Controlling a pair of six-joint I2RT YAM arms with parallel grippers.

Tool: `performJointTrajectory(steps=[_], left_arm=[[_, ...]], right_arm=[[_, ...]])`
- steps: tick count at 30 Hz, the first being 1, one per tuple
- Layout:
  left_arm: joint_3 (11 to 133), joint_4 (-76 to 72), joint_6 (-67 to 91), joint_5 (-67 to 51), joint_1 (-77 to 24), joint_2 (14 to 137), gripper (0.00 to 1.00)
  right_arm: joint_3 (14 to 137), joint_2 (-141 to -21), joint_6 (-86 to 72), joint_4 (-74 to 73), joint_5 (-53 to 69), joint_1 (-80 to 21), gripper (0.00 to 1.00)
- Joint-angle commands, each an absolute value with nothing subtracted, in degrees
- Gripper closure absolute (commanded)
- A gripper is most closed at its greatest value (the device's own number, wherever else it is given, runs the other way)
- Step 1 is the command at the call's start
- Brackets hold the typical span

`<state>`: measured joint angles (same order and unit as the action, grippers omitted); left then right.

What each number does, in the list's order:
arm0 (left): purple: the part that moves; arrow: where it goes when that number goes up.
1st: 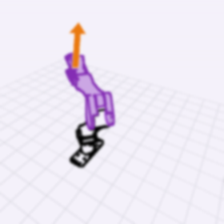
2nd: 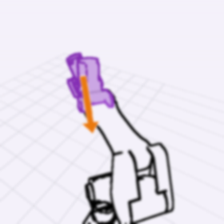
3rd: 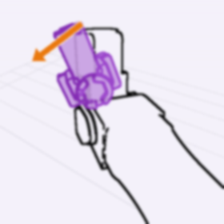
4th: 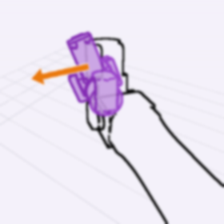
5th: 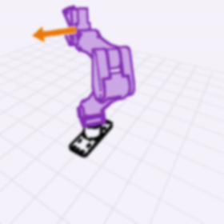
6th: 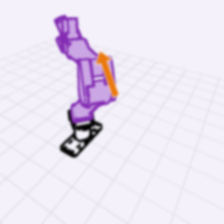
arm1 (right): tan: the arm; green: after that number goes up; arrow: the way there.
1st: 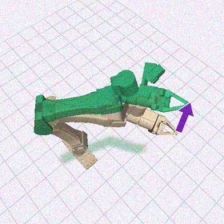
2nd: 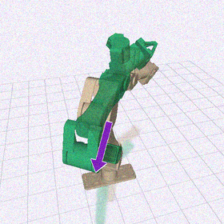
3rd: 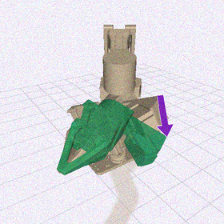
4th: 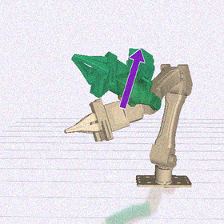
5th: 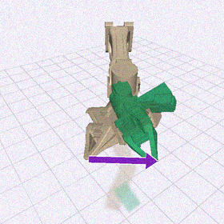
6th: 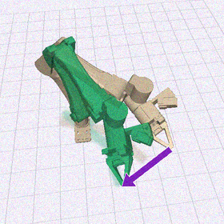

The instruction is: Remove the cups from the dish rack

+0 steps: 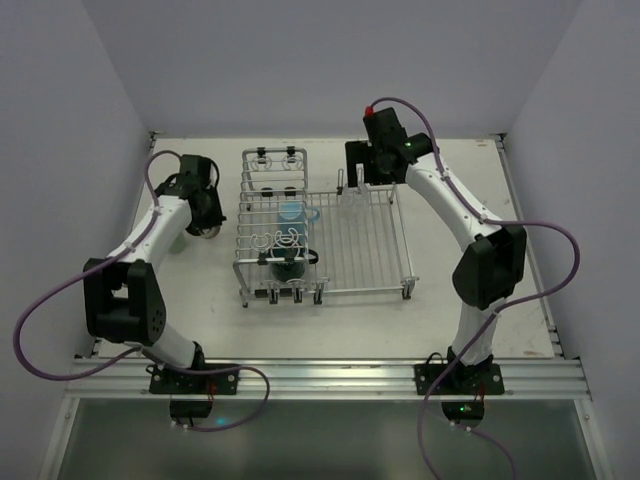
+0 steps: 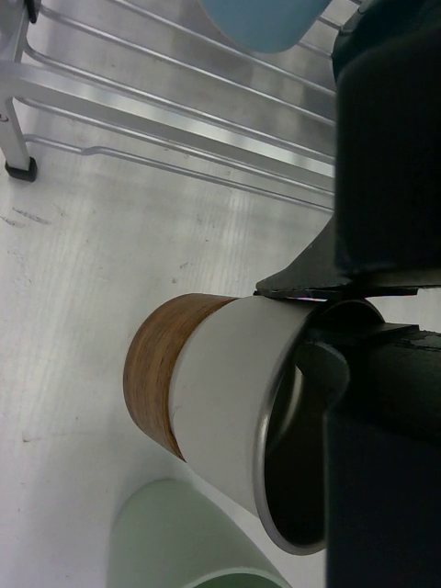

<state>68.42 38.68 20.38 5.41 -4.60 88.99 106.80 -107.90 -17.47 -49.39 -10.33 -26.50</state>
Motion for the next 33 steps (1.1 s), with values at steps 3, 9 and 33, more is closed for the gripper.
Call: performJointTrajectory(steps=[3,9,33], left_arm=[[68.82,36.65,20.13,8.08,-5.01,92.45,1.0],[68.47,36.39,20.56,10.99,-4.92,94.83,1.0],[68.03,35.68,20.83,10.02,-3.34,98.97,0.8]], right_arm=[[111.71,-111.35,-14.59,-50.63,-9.05,-26.45,0.01],[112.85,-113.46,-14.15,-50.45,-7.48,-27.51,0.01],[115.14,-119.62,-14.5,-51.85,-10.9,-29.18,0.05]])
